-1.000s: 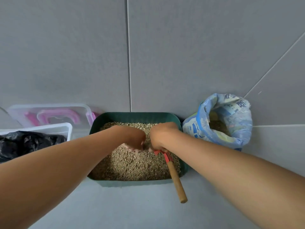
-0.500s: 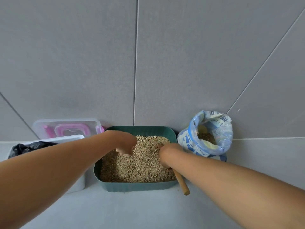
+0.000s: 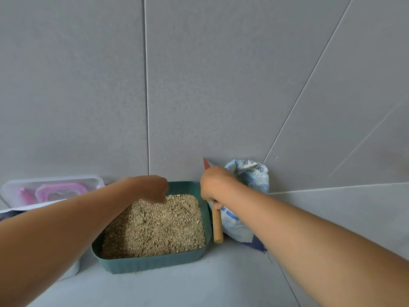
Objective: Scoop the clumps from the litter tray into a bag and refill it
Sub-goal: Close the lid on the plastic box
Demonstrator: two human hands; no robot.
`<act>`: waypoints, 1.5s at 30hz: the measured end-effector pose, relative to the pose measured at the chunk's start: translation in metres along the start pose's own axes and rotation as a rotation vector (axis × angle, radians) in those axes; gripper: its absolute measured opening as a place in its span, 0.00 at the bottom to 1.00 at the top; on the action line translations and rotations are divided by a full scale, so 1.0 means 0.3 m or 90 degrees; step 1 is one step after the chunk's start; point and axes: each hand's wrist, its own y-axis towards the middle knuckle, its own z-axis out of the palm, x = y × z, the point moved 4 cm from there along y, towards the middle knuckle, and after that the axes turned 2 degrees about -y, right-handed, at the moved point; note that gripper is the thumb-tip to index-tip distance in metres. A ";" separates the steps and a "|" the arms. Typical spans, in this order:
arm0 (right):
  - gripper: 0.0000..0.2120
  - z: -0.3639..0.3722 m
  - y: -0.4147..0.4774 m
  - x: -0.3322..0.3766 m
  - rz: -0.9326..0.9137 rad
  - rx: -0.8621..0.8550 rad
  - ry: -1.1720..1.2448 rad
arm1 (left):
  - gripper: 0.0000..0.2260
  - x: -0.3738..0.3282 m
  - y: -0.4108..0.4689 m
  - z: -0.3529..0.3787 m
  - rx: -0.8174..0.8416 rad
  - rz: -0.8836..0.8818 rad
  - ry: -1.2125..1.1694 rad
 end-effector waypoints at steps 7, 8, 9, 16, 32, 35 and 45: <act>0.07 -0.032 -0.057 -0.251 0.125 -0.012 0.074 | 0.14 -0.119 0.048 -0.008 -0.010 0.052 -0.001; 0.06 -0.040 -0.052 -0.274 0.137 -0.029 0.089 | 0.14 -0.123 0.053 -0.010 -0.013 0.055 -0.003; 0.07 -0.043 -0.049 -0.299 0.148 -0.038 0.097 | 0.14 -0.129 0.059 -0.010 -0.014 0.058 -0.006; 0.11 -0.039 -0.009 -0.298 0.111 -0.082 0.119 | 0.14 -0.110 0.027 -0.001 0.003 0.053 -0.023; 0.08 -0.092 0.010 0.444 -0.260 -0.202 0.033 | 0.12 0.347 -0.230 0.005 0.016 -0.159 0.001; 0.09 -0.054 0.008 0.599 -0.331 -0.173 0.041 | 0.15 0.507 -0.292 0.037 0.005 -0.223 0.025; 0.22 0.044 0.047 0.865 -0.409 -0.272 0.186 | 0.09 0.718 -0.374 0.134 -0.058 -0.413 0.049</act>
